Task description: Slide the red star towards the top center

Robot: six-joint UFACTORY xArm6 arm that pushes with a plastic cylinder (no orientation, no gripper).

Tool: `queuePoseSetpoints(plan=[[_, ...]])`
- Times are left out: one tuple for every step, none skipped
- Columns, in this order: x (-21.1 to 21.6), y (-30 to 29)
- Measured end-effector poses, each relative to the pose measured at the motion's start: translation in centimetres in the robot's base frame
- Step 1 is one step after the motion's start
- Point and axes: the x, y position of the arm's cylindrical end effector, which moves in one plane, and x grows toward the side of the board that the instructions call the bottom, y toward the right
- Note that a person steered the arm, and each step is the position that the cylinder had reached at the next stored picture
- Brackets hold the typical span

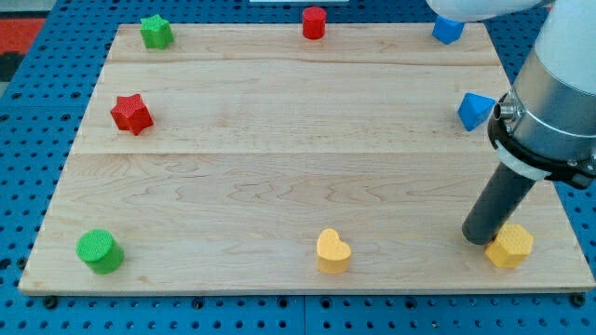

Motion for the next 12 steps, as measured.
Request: queuePoseSetpoints(plan=[[0.0, 0.0], [-0.4, 0.0], [-3.4, -1.4], [-8.3, -4.4], [-13.2, -10.8], [-13.5, -18.7], [-13.3, -28.8], [-13.3, -40.3], [-14.5, -47.7], [-17.6, -46.2], [-19.6, -37.1], [-19.9, -33.7]])
